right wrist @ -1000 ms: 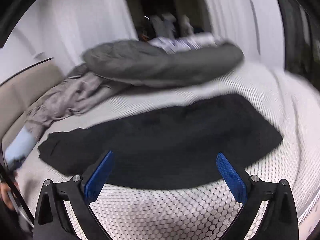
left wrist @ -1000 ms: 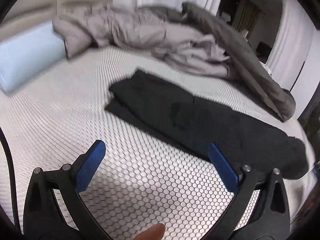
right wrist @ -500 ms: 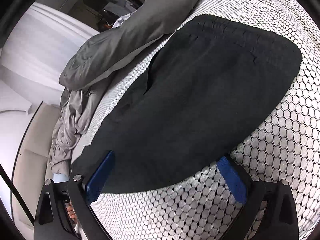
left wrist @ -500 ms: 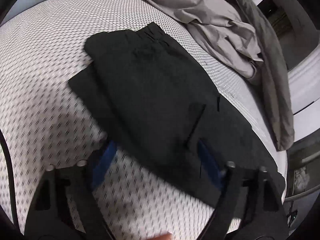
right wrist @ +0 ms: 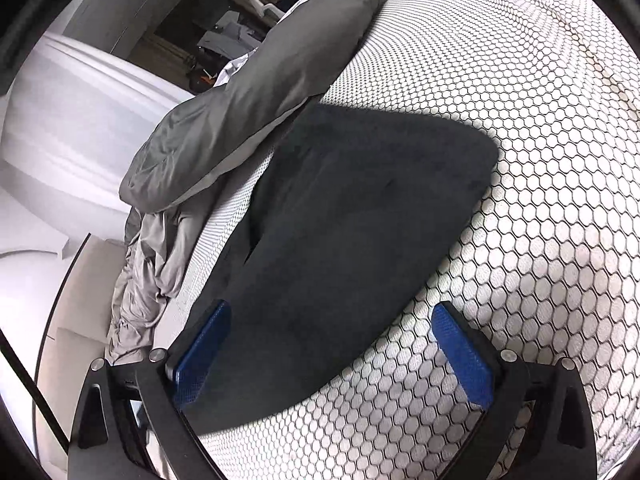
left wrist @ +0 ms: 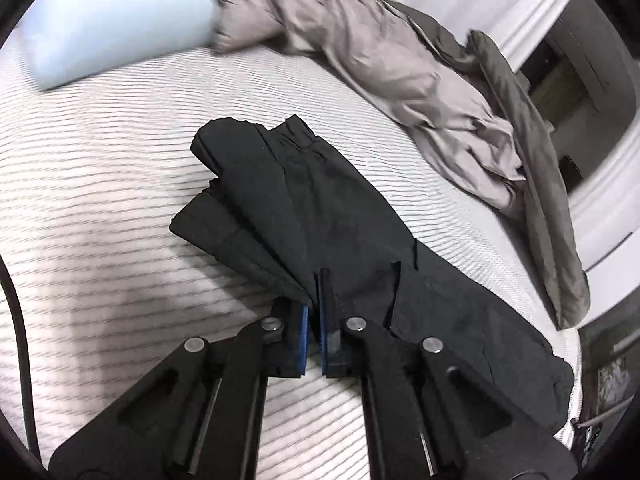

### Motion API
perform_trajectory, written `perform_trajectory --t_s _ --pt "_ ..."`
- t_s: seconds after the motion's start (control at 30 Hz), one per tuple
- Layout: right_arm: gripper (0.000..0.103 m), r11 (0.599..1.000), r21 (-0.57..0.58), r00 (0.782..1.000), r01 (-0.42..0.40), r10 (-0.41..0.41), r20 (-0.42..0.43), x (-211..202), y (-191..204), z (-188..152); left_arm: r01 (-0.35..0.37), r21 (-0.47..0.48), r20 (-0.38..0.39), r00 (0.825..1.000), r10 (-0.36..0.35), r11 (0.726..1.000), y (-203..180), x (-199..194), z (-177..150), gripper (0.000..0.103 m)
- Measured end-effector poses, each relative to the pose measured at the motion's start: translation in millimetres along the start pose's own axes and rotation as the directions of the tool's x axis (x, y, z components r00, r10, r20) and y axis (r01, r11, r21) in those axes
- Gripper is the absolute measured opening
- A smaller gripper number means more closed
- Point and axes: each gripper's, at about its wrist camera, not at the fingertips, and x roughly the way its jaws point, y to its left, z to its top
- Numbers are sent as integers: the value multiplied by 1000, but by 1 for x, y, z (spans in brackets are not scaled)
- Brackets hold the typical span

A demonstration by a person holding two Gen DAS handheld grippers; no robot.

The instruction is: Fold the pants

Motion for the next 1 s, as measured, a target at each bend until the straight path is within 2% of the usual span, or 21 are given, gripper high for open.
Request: perform_trajectory --t_s 0.07,0.13,0.2,0.23,0.3,0.37,0.53,0.6,0.63,0.67,0.7,0.73,0.8,0.83,0.87,0.9,0.93,0.97,1.0 --pt "100 1000 -8 1000 6 -6 10 8 4 3 -30 1 6 1000 30 1000 20 -16 -10 2" --pt "83 1000 -22 1000 -8 9 28 16 8 6 -39 -7 -5 999 39 999 38 -24 -22 2" --pt "38 1000 -12 999 16 -15 45 26 7 5 -31 -3 -14 999 31 1000 60 -35 -35 2" --pt "33 1000 2 999 3 -3 50 29 4 3 -29 4 -13 999 29 1000 62 -36 -36 2" --pt "17 1000 14 998 -5 4 58 28 1 0 -30 27 -4 1000 30 999 62 -39 -37 2" --pt "12 999 -2 997 -38 38 69 12 3 -4 -27 31 6 1000 27 999 62 -43 -36 2" --pt "11 997 -49 997 -65 67 41 -46 -2 -40 -14 2 24 1000 14 1000 79 -68 -38 2" --pt "14 996 -85 999 -36 37 12 -56 -9 -57 -39 24 15 999 38 999 84 -73 -43 4" --pt "16 994 -112 1000 7 -9 -13 -56 -12 -63 -73 51 6 997 72 996 83 -71 -45 6" --pt "22 992 -120 999 41 -44 -25 -56 -16 -66 -131 99 -1 991 131 987 80 -70 -47 12" --pt "25 993 -116 999 37 -41 -27 -58 -18 -66 -160 123 8 987 160 979 75 -70 -48 14" --pt "27 992 -120 999 32 -35 -20 -62 -18 -64 -176 142 24 984 174 974 73 -74 -49 14" --pt "44 985 -145 996 89 -85 39 -70 -16 -59 -205 187 71 978 195 961 66 -85 -51 18" --pt "48 981 -149 991 122 -112 69 -75 -16 -58 -209 196 94 976 194 958 62 -92 -51 19" --pt "52 975 -156 985 159 -145 96 -79 -15 -56 -209 199 110 976 190 957 61 -99 -51 27" --pt "58 965 -170 976 200 -180 126 -84 -13 -53 -203 193 126 975 181 960 61 -106 -50 44" --pt "62 955 -181 966 236 -210 154 -88 -11 -51 -195 181 144 975 171 964 61 -114 -49 56" --pt "70 941 -187 950 281 -245 194 -93 -8 -48 -179 163 164 975 152 970 62 -119 -45 81" --pt "73 918 -195 924 346 -297 241 -100 -5 -45 -168 144 190 972 139 975 66 -128 -44 98"
